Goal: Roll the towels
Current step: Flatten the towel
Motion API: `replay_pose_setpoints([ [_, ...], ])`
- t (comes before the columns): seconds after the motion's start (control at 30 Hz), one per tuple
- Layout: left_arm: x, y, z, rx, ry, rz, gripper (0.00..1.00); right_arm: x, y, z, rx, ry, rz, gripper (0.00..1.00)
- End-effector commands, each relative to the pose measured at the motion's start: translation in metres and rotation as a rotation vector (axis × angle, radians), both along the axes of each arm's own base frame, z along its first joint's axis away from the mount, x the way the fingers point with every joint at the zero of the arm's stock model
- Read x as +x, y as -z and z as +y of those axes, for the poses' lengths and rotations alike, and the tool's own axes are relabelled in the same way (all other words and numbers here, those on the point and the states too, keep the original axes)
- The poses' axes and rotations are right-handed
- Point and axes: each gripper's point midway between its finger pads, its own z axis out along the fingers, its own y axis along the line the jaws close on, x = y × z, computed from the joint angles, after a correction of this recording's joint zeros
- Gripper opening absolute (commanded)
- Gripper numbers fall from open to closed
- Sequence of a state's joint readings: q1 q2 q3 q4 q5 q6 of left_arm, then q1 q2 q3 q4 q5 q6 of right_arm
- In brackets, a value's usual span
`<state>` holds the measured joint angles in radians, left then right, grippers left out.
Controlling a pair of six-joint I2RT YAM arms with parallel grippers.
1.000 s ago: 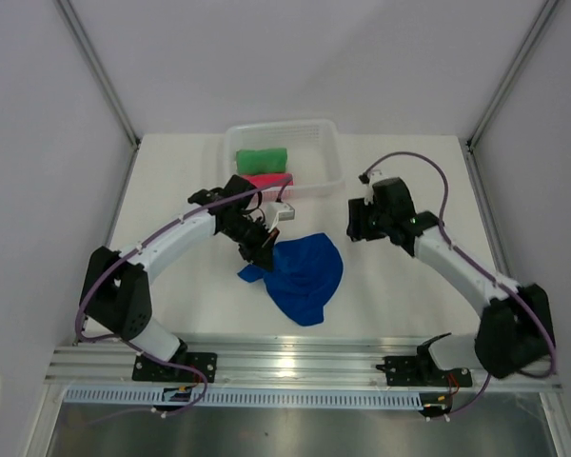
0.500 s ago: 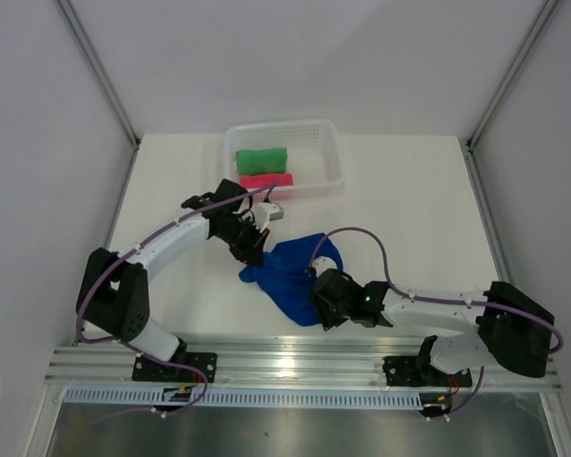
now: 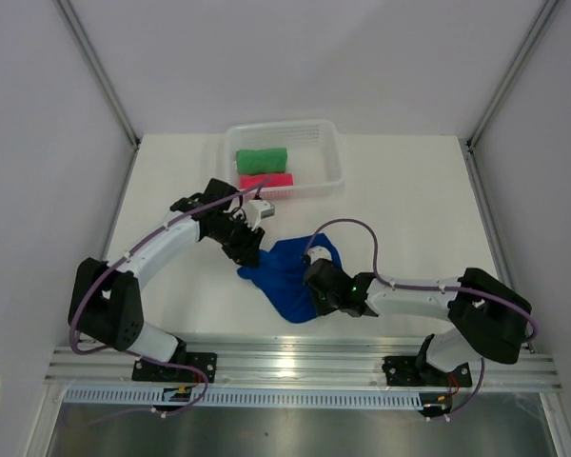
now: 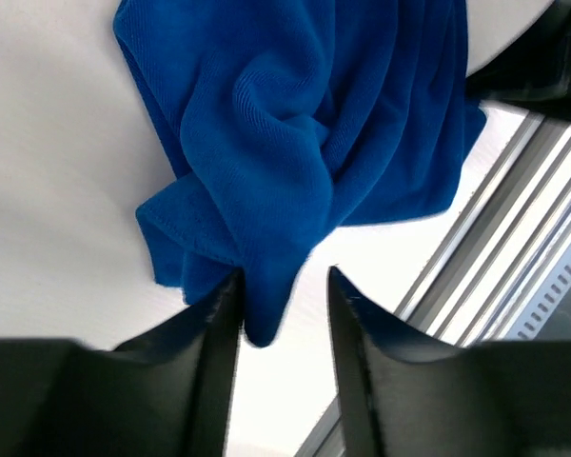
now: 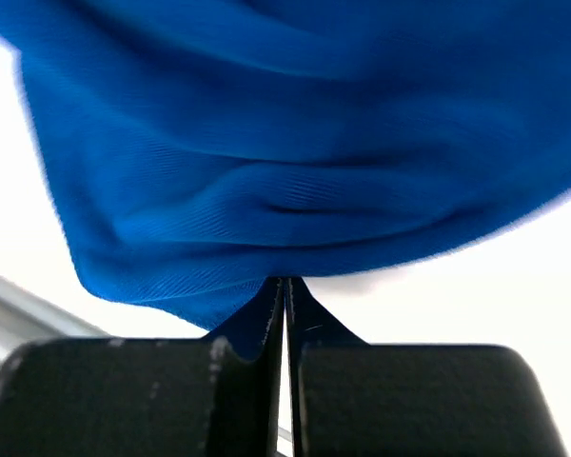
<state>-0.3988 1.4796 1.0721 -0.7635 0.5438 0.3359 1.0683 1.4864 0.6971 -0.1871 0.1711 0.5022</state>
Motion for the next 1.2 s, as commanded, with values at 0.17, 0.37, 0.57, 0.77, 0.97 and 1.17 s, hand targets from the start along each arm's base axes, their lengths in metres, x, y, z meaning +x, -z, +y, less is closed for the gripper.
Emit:
replay_pose_setpoints([
  [0.17,0.014,-0.020,0.009,-0.039,-0.031,-0.070,0.56,0.050,-0.027,-0.126,-0.095,0.369,0.013,0.00],
  [0.37,0.020,-0.024,0.012,-0.021,-0.035,-0.095,0.56,0.111,-0.071,-0.227,0.030,0.650,-0.093,0.00],
  [0.57,0.026,0.001,0.021,0.056,-0.052,-0.062,0.50,0.134,-0.117,-0.191,0.116,0.471,-0.140,0.12],
  [0.77,0.024,0.033,0.031,0.138,-0.030,0.011,0.52,0.073,-0.097,-0.090,0.145,0.190,-0.098,0.36],
  [0.97,0.024,0.041,0.031,0.151,-0.020,0.042,0.19,0.031,-0.071,-0.021,0.197,0.074,-0.044,0.50],
  [1.17,0.015,0.025,0.022,0.082,-0.016,0.045,0.01,0.033,-0.025,-0.010,0.125,0.184,0.060,0.59],
])
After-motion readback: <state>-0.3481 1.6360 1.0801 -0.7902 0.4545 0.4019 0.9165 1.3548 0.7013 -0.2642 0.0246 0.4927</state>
